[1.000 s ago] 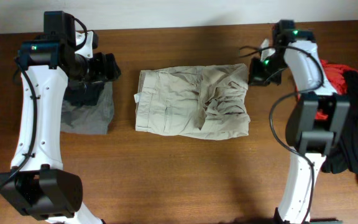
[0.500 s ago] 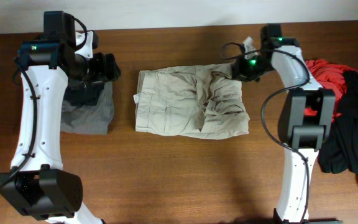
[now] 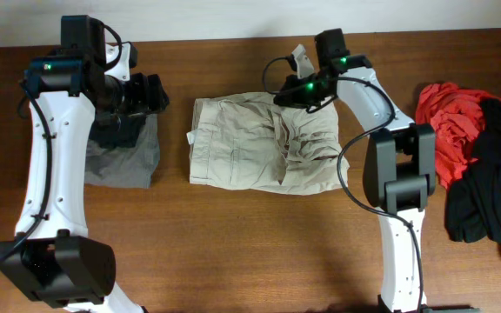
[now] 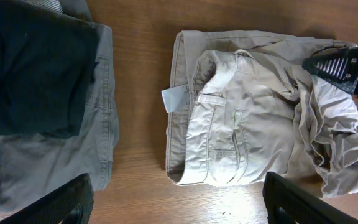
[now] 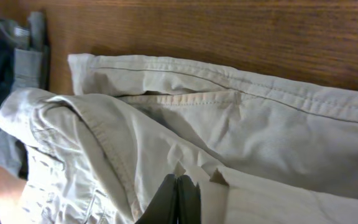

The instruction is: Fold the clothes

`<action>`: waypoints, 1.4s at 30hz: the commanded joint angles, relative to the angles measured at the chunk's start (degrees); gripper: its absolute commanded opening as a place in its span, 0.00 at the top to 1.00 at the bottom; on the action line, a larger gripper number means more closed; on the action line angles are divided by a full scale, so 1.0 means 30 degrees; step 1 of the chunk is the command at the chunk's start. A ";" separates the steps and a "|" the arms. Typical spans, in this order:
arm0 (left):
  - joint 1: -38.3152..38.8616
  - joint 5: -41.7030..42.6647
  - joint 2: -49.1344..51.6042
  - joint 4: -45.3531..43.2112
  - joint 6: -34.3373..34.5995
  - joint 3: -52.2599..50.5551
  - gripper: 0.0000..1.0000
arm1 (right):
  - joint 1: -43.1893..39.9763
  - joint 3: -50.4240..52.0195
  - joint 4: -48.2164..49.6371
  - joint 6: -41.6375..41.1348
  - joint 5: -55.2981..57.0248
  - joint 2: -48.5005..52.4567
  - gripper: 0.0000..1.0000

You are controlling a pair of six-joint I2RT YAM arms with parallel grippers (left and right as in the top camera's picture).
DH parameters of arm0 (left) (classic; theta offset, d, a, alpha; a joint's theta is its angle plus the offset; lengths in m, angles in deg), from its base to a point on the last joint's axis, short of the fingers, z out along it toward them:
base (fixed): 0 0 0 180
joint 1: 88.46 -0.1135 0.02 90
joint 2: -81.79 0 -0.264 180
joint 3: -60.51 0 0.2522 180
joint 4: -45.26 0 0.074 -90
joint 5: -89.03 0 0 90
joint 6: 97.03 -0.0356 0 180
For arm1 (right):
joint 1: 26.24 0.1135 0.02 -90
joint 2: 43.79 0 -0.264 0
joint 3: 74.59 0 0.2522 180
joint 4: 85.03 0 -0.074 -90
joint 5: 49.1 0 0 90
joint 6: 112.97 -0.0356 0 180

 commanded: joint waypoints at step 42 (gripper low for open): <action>0.0022 0.0284 -0.0313 -0.0109 -0.1020 -0.0095 0.13 | 0.2761 1.3544 -0.3504 0.1705 0.6783 -0.8604 0.96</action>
